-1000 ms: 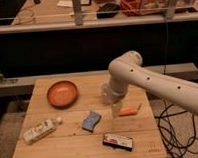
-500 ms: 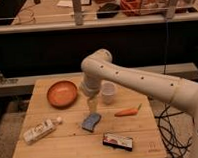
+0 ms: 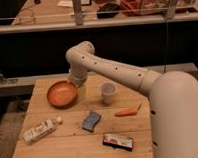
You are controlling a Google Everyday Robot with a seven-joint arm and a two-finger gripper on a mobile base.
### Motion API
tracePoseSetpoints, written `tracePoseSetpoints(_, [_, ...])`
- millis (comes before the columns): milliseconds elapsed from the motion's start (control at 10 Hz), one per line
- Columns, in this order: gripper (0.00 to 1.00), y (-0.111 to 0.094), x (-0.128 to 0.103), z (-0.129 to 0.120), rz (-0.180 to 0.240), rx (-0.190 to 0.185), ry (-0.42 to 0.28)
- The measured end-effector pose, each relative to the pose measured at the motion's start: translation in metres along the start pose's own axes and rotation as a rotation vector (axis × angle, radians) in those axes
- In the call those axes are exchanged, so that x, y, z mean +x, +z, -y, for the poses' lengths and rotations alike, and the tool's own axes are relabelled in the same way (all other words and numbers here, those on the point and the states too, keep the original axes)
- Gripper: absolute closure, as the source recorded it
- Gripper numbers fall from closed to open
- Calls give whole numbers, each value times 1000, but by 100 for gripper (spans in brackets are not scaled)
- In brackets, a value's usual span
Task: Move the arm in a circular motion
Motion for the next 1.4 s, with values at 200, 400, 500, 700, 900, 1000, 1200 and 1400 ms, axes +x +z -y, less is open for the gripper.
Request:
tracePoseSetpoints(200, [20,0,35,26,-25,23,24])
tracePoseSetpoints(400, [20,-7,95,44,-49,59,69])
tracePoseSetpoints(500, [20,-9,116,44,-57,68,87])
tracePoseSetpoints(700, [20,-18,170,35,-86,81,147])
tracePoseSetpoints(900, [20,-30,216,12,-120,87,215])
tracePoseSetpoints(1000, [20,-36,236,-4,-137,88,254])
tracePoseSetpoints(1200, [20,-53,270,-40,-172,86,323])
tracePoseSetpoints(1400, [20,-71,292,-90,-206,74,373])
